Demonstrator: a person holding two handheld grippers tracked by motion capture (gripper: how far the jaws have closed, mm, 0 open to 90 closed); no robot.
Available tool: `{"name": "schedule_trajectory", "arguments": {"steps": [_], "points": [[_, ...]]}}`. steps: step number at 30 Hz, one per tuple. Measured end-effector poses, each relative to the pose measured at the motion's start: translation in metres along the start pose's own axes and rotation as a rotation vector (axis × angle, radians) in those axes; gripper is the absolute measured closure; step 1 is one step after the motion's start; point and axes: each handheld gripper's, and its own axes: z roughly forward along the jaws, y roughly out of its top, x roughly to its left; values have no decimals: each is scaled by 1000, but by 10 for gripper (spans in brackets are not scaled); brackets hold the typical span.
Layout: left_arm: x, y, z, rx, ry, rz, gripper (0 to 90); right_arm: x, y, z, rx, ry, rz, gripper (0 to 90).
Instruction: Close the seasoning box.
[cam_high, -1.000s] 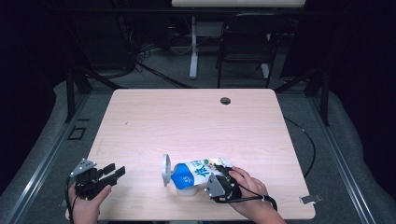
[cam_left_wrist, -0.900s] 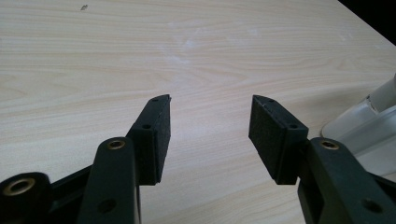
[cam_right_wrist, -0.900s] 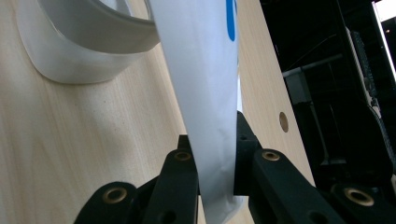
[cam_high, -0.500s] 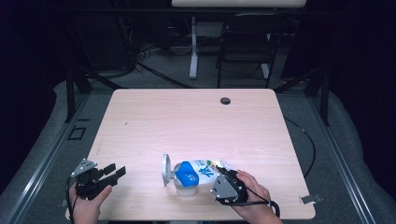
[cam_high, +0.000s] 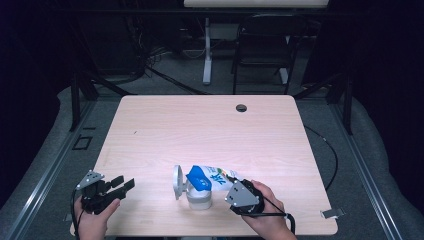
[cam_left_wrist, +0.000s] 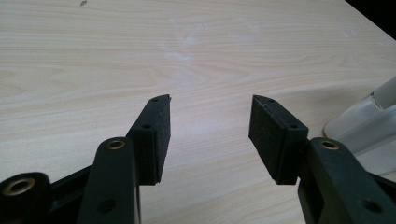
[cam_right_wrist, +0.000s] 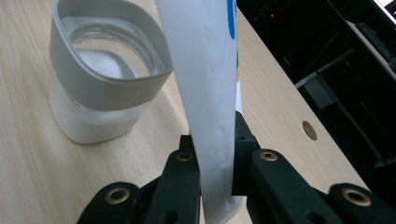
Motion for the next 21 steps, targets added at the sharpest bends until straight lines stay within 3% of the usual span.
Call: {"name": "schedule_trajectory", "arguments": {"steps": [21], "points": [[1, 0, 1, 1, 0, -1, 491, -7, -6, -2, -114, 42, 204, 865]]}}
